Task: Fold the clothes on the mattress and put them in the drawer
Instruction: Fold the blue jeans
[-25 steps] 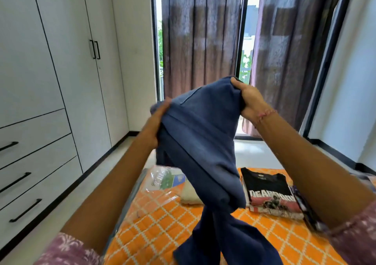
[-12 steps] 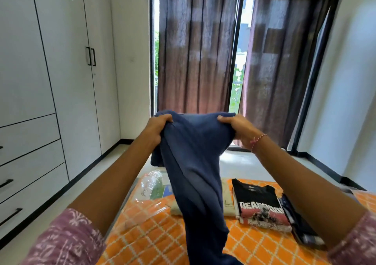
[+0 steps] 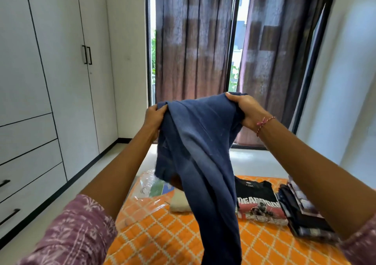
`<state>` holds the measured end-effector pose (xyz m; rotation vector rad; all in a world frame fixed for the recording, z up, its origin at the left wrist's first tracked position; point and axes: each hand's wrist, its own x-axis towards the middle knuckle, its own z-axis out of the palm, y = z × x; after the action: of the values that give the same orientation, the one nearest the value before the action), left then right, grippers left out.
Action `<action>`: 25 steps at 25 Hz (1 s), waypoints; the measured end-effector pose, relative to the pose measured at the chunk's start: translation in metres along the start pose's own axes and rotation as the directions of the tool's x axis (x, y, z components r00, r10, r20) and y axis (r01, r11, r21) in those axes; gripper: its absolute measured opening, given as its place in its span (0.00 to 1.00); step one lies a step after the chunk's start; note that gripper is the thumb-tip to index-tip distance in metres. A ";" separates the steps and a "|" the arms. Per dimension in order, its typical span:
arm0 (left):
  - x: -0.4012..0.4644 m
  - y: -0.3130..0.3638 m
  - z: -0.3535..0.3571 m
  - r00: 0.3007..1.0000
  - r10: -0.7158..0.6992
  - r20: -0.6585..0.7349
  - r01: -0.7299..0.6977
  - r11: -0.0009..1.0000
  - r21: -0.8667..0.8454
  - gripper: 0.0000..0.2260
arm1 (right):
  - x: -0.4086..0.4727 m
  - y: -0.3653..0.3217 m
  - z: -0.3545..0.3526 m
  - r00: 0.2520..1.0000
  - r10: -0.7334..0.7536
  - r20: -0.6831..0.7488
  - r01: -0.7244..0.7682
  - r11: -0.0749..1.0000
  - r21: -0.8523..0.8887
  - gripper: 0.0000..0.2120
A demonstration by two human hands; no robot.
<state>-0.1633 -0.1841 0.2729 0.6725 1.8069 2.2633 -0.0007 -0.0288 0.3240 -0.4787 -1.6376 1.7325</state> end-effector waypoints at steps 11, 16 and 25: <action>-0.053 -0.071 0.034 0.986 0.113 0.121 -0.143 0.951 0.276 0.08 | 0.011 -0.009 -0.005 0.897 -0.196 -0.396 0.199 0.979 -0.033 0.15; 0.005 0.001 0.013 0.699 0.563 0.441 -0.671 0.303 0.677 0.09 | 0.022 0.002 -0.056 0.784 -0.158 -0.600 0.070 0.984 -0.166 0.17; -0.035 -0.024 0.054 0.948 0.289 0.137 -0.319 0.876 0.361 0.11 | 0.010 0.021 -0.029 0.903 -0.049 -0.427 0.082 0.995 0.058 0.16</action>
<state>-0.1118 -0.1444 0.2501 1.1724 2.2629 2.0273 0.0072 -0.0006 0.3020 -0.7024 -1.2567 1.5027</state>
